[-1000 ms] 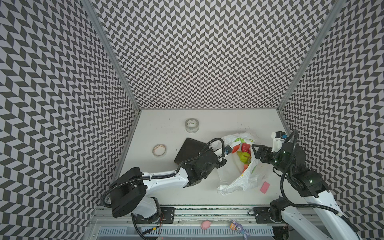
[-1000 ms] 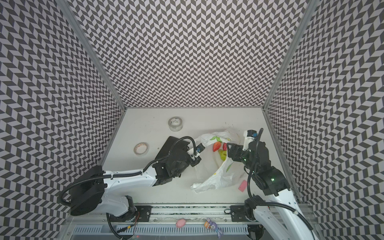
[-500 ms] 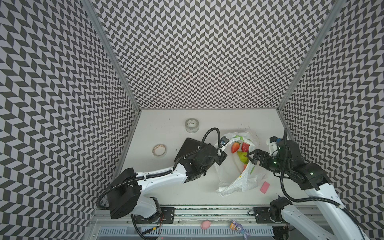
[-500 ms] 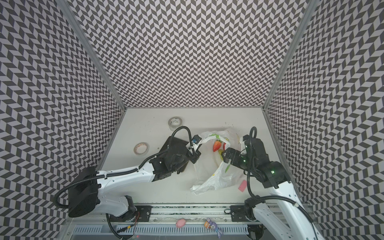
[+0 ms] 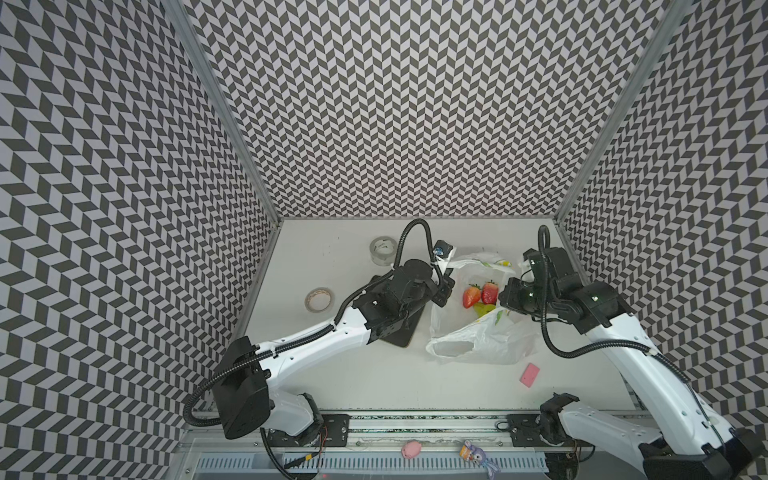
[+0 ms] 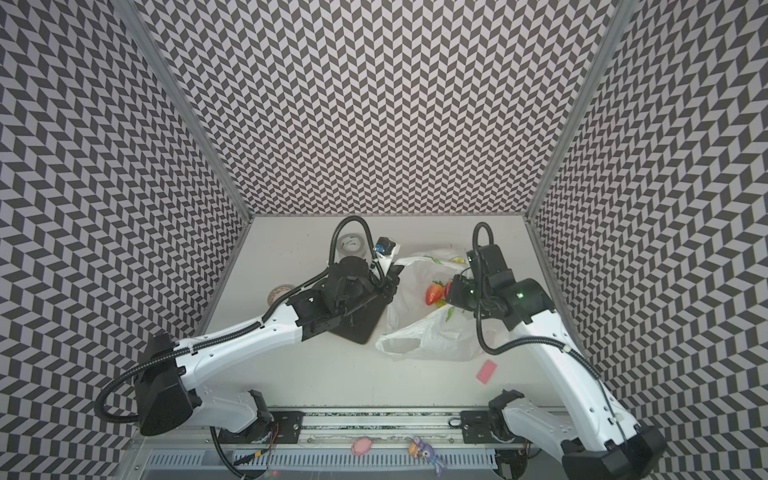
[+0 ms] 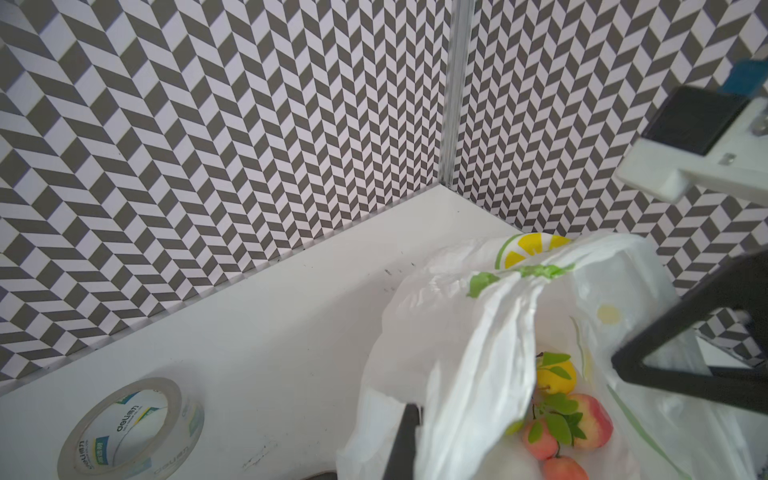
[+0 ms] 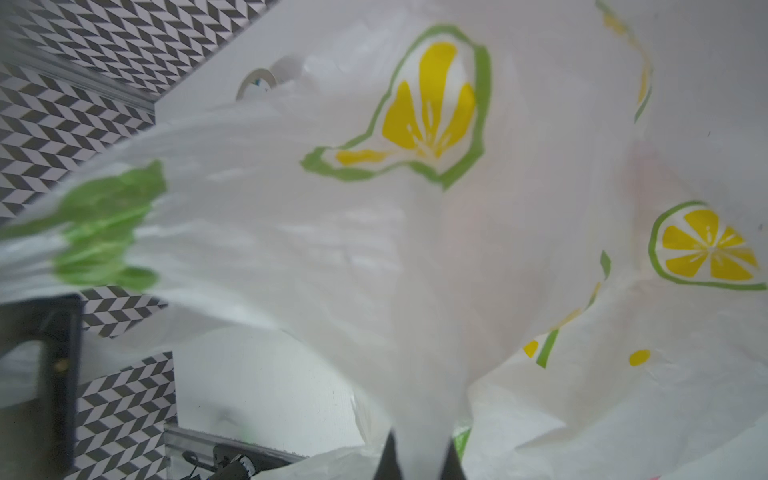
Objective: Take the fake fruits out of the plastic bag
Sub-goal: 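Lift the bag edges with both grippers, raising the bag off the table, then release the bag edge with the right gripper and lower it into the bag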
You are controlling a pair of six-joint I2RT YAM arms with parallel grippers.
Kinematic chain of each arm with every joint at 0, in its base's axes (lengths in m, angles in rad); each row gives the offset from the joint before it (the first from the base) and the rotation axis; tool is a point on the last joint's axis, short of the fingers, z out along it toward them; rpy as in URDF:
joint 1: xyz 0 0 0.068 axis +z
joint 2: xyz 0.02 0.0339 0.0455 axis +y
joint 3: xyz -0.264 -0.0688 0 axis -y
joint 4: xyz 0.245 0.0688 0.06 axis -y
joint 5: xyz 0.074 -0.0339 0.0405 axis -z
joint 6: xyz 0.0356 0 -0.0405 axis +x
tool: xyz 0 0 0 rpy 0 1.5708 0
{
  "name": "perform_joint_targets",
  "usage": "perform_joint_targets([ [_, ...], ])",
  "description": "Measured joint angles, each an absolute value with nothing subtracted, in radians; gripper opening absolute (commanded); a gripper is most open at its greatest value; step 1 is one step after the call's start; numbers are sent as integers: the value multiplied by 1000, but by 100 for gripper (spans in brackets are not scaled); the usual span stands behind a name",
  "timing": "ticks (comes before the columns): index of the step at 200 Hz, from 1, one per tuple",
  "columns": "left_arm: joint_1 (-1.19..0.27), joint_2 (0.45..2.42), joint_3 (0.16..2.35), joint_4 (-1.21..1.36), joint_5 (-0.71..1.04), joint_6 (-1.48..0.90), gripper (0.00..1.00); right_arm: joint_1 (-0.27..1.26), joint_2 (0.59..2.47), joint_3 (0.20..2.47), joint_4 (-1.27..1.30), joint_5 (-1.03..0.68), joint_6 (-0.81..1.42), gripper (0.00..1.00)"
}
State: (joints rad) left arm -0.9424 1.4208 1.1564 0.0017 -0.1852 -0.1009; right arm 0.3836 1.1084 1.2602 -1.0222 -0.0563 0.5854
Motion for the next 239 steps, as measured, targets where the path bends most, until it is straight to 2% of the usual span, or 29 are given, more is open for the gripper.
perform_joint_targets([
  [35, -911, 1419, 1219, 14, -150, -111, 0, 380, 1214, 1510, -977, 108, 456, 0],
  [66, -887, 1421, 1233, 77, -105, -121, 0, 353, 1246, 1593, -868, 185, 330, 0],
  [100, -876, 1440, 1210, 179, -59, -147, 0, 329, 1256, 1548, -763, 213, 231, 0],
  [131, -876, 1438, 1092, 255, -7, -219, 0, 324, 1201, 1355, -701, 226, 190, 0],
  [137, -876, 1435, 1059, 265, 6, -237, 0, 324, 1180, 1306, -704, 229, 191, 11],
  [148, -878, 1428, 1000, 270, 26, -270, 0, 324, 1139, 1226, -723, 231, 212, 48],
  [156, -881, 1422, 961, 273, 39, -292, 0, 323, 1112, 1185, -748, 236, 230, 66],
  [162, -884, 1416, 937, 272, 44, -307, 0, 322, 1092, 1164, -775, 242, 252, 74],
  [171, -891, 1408, 910, 274, 52, -323, 0, 319, 1067, 1153, -825, 249, 285, 77],
  [192, -903, 1382, 876, 281, 76, -370, 0, 307, 1017, 1186, -941, 254, 360, 76],
  [217, -904, 1364, 874, 318, 102, -412, 0, 303, 990, 1349, -1041, 199, 408, 61],
  [239, -904, 1363, 874, 339, 119, -436, 0, 304, 968, 1459, -1021, 33, 429, 48],
])
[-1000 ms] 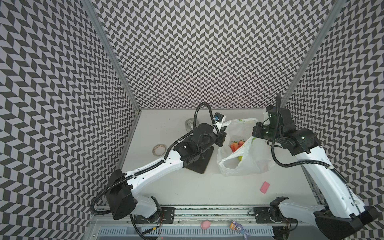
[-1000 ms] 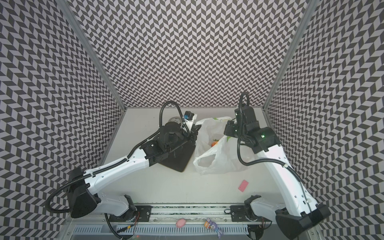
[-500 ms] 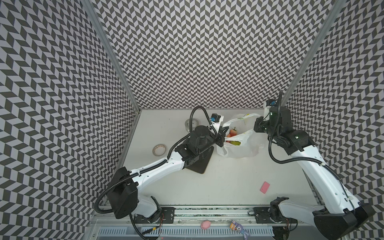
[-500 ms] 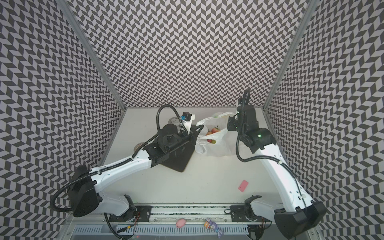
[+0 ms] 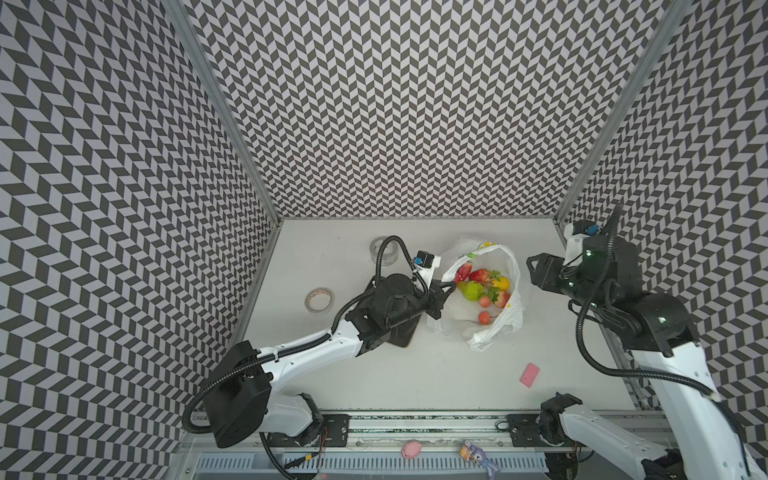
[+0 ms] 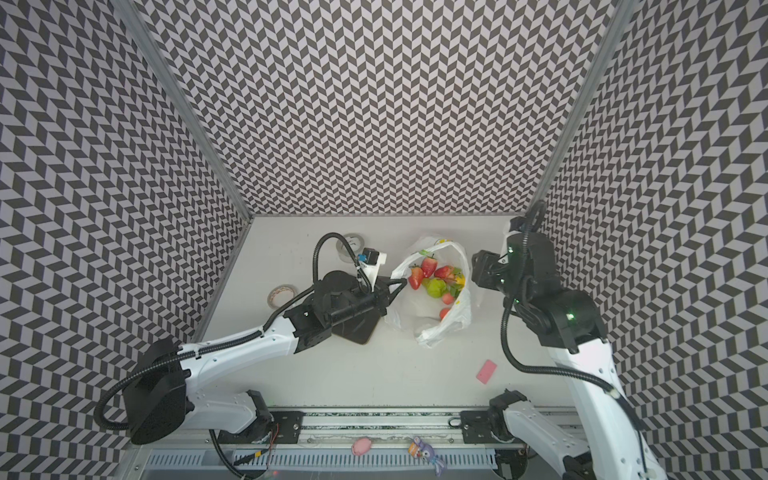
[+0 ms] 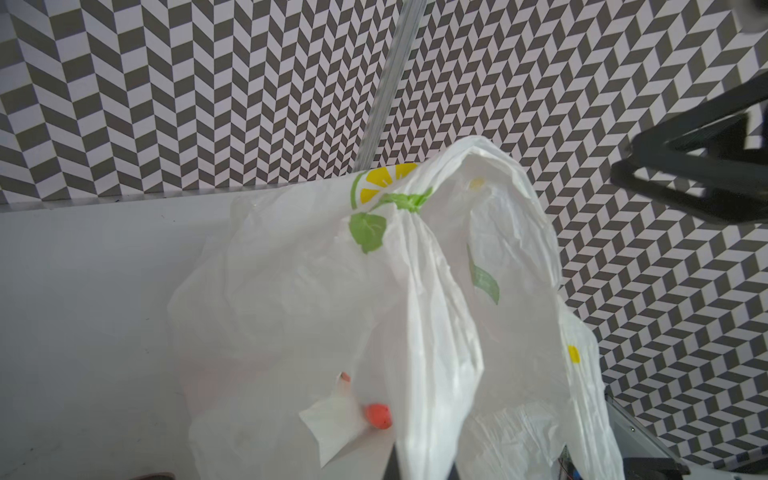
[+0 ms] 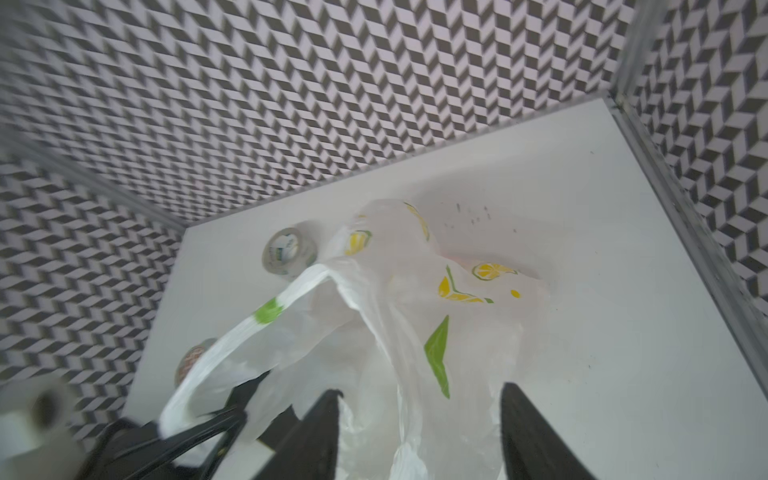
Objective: Take the fake fruits out of the plastic bag
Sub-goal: 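Release the bag edge with the right gripper and lower it into the bag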
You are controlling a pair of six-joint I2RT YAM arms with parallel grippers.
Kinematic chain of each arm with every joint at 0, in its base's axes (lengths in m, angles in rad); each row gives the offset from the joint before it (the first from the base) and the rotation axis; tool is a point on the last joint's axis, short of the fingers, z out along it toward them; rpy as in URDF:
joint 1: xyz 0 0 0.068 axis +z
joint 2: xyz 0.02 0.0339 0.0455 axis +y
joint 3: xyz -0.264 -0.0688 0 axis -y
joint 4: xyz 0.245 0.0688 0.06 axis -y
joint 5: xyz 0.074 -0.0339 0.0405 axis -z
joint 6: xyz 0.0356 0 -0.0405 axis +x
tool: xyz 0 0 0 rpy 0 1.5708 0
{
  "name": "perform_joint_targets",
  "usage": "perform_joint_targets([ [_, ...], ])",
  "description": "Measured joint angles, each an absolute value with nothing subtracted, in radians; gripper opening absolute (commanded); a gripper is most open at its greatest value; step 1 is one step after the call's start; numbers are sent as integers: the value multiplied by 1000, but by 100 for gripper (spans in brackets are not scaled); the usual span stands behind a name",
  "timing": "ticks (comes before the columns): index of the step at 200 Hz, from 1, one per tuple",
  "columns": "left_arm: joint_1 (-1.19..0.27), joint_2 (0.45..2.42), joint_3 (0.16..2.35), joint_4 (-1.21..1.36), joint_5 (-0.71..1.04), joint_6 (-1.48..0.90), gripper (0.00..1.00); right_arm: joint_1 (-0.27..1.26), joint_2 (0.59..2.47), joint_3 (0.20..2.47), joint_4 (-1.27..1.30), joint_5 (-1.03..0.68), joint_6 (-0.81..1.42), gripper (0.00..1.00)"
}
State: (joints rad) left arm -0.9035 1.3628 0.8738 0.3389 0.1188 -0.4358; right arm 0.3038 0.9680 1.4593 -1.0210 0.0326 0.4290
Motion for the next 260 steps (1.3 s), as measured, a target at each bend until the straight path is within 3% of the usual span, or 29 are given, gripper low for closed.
perform_joint_targets([
  [21, -904, 1363, 874, 345, 126, -447, 0, 357, 937, 1446, -946, -124, 448, 43],
  [47, -904, 1361, 874, 345, 127, -451, 0, 485, 929, 1333, -820, -172, 437, 36],
  [89, -904, 1349, 874, 350, 125, -465, 0, 654, 1002, 1143, -649, -131, 381, 26],
  [119, -904, 1348, 874, 347, 99, -470, 0, 678, 1012, 1010, -682, -36, 414, 24],
  [184, -903, 1340, 874, 291, 31, -453, 0, 677, 779, 793, -980, 261, 772, 49],
  [260, -903, 1340, 879, 251, 39, -427, 0, 770, 880, 787, -713, 184, 552, 48],
])
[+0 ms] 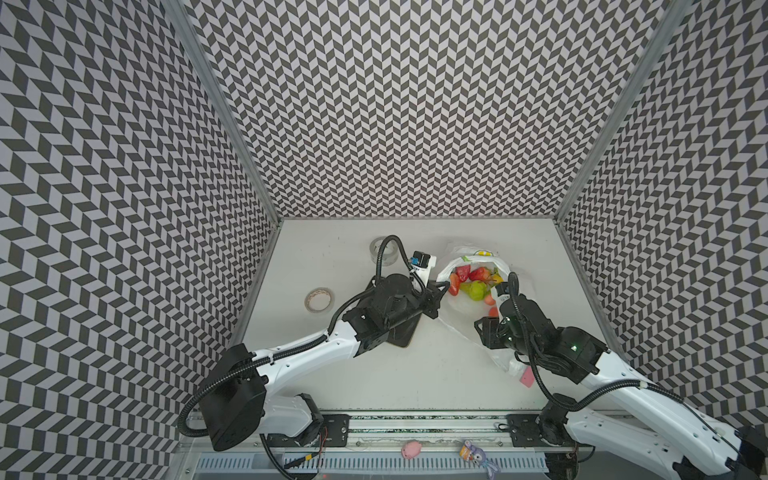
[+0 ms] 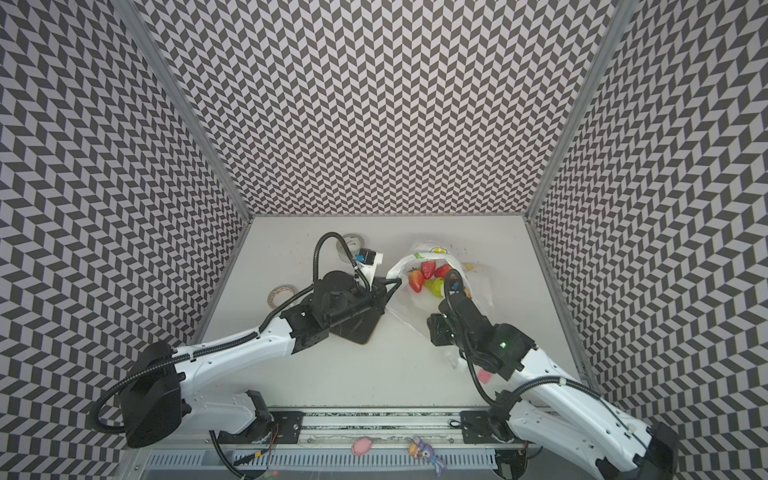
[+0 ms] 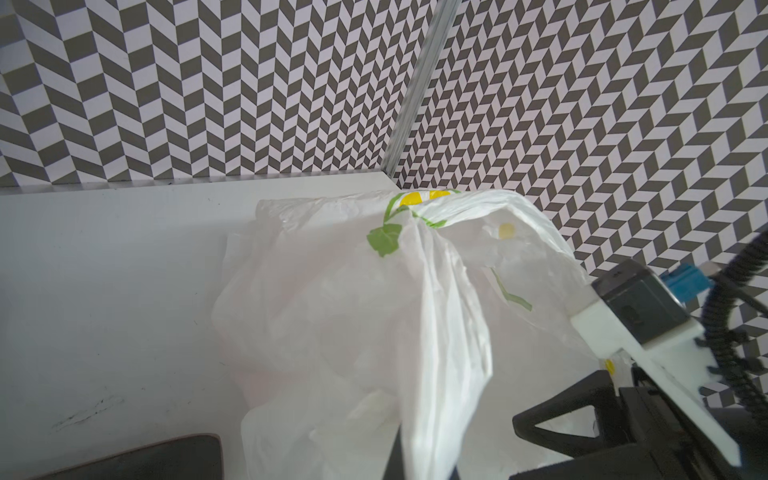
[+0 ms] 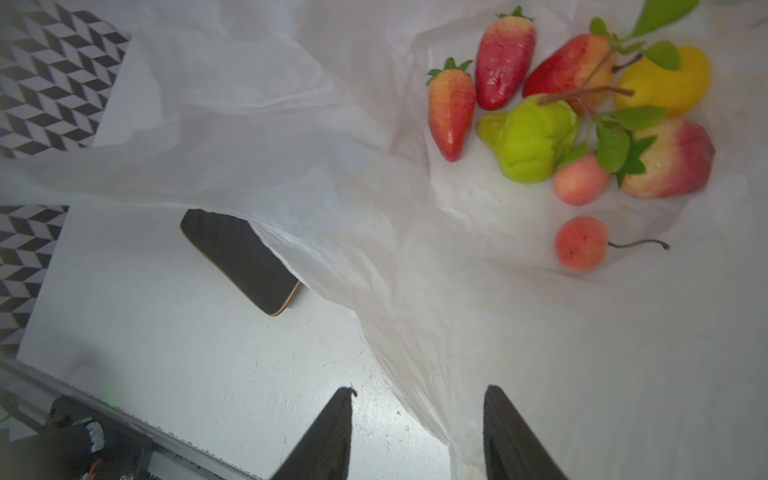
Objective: Take the fake fruits out of the plastic bag
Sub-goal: 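Close the right gripper on the orange-red strawberry inside the bag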
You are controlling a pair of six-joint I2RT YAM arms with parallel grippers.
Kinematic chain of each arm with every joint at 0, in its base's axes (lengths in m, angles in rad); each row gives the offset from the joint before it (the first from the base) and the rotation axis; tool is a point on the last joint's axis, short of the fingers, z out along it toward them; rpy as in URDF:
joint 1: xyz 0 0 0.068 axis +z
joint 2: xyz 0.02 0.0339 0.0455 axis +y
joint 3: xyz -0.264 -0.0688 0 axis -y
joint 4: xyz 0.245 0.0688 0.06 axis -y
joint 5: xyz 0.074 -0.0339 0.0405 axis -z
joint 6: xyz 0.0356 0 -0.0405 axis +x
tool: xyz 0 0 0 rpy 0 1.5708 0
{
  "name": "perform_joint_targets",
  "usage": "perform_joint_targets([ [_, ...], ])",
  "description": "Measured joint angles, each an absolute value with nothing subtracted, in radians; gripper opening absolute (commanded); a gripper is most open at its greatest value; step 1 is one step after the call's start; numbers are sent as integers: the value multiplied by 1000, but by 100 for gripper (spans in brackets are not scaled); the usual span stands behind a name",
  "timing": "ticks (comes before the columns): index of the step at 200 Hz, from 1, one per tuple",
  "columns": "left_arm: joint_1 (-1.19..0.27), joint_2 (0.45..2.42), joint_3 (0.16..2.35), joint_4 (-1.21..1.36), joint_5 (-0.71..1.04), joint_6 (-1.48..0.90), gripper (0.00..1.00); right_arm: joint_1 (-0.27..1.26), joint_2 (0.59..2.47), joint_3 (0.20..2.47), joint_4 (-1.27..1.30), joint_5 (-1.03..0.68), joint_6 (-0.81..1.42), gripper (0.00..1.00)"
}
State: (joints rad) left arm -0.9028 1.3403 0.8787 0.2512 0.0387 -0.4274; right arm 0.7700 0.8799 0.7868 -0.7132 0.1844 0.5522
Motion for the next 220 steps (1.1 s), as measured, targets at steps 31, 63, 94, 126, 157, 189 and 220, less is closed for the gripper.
perform_joint_targets([
  [31, -903, 1338, 879, 251, 39, -433, 0, 771, 989, 748, -554, 206, 491, 45],
  [63, -903, 1331, 879, 251, 39, -440, 0, 778, 1123, 690, -405, 258, 432, 44],
  [94, -903, 1322, 889, 248, 39, -439, 0, 761, 1223, 656, -324, 311, 440, 44],
  [126, -903, 1311, 890, 245, 40, -440, 0, 681, 1290, 658, -252, 307, 559, 53],
  [157, -903, 1311, 890, 244, 50, -443, 0, 627, 1382, 689, -178, 253, 692, 57],
  [189, -903, 1310, 889, 237, 65, -445, 0, 589, 1426, 698, -75, 187, 815, 61],
  [220, -903, 1310, 889, 225, 77, -445, 0, 539, 1440, 683, 60, 119, 938, 62],
])
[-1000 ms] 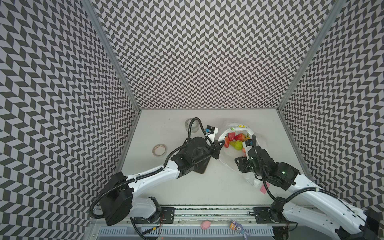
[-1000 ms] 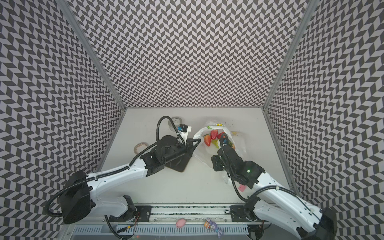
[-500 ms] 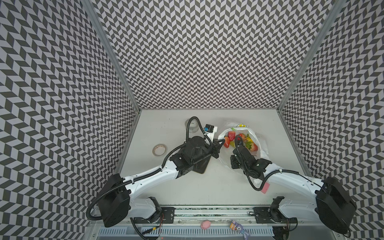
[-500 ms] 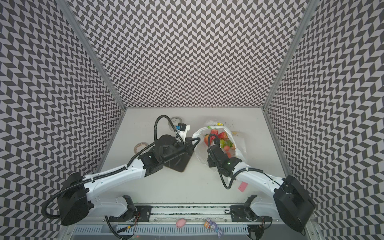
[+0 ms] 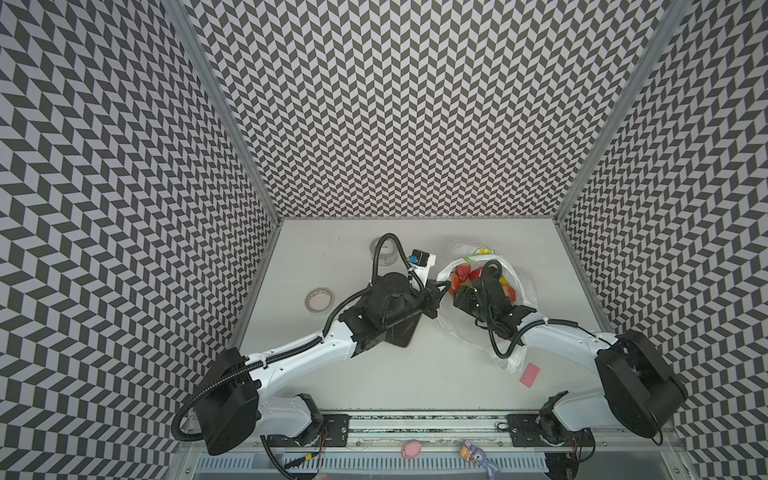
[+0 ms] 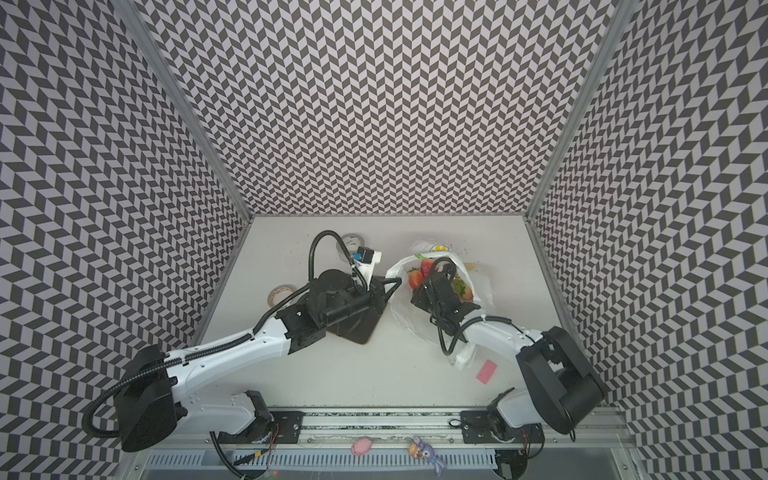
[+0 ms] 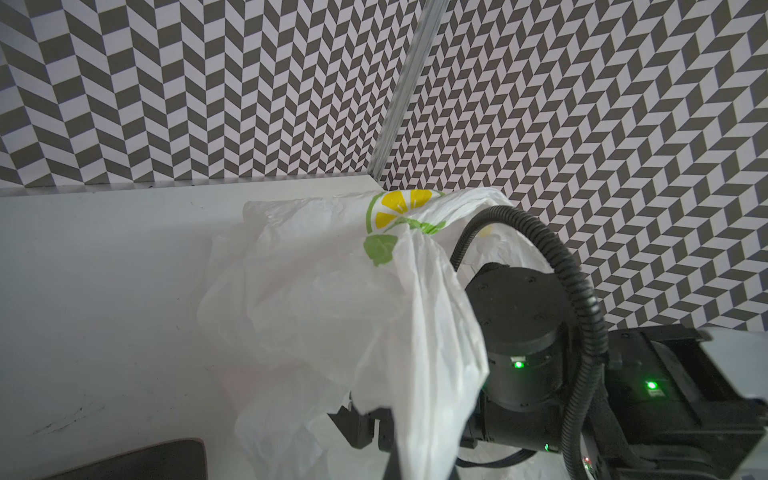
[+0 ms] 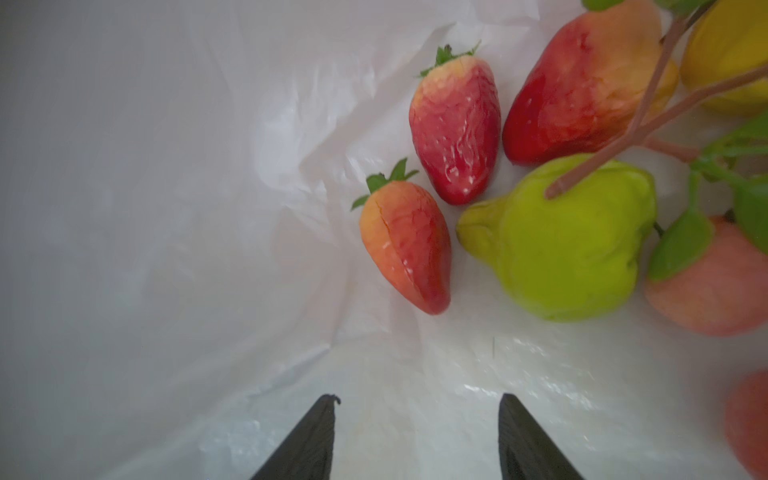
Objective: Take the fake fruits out of the plastic bag
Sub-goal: 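Close the right gripper on the orange-red strawberry inside the bag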
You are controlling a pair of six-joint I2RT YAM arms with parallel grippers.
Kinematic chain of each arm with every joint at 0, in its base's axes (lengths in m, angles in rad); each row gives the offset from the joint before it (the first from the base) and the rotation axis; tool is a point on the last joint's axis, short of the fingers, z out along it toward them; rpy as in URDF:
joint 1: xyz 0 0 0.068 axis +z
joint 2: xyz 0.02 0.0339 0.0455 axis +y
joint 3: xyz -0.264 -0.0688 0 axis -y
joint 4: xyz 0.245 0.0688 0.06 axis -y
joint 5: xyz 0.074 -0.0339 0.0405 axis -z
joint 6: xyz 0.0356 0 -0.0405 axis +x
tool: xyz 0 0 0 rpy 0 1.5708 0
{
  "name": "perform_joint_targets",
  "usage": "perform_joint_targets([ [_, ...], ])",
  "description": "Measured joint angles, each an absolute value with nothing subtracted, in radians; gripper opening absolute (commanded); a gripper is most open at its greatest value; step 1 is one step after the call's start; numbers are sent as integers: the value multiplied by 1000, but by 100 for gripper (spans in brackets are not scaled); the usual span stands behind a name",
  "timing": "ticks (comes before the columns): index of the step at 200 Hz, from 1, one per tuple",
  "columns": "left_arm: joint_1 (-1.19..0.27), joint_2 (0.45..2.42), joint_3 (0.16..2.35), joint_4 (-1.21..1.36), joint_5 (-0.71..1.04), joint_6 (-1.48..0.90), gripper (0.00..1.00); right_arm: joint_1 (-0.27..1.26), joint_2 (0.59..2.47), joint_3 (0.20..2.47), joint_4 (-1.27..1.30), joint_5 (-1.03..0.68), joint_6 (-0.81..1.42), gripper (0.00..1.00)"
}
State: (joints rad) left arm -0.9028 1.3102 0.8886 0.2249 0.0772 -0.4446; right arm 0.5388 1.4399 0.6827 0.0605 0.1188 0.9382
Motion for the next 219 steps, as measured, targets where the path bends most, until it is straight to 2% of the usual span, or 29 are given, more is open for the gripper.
perform_joint_targets([
  [78, -903, 1311, 889, 207, 99, -445, 0, 501, 1586, 757, 202, 92, 1040, 65],
  [219, -904, 1322, 918, 131, 111, -443, 0, 488, 1837, 962, 180, 194, 896, 69],
])
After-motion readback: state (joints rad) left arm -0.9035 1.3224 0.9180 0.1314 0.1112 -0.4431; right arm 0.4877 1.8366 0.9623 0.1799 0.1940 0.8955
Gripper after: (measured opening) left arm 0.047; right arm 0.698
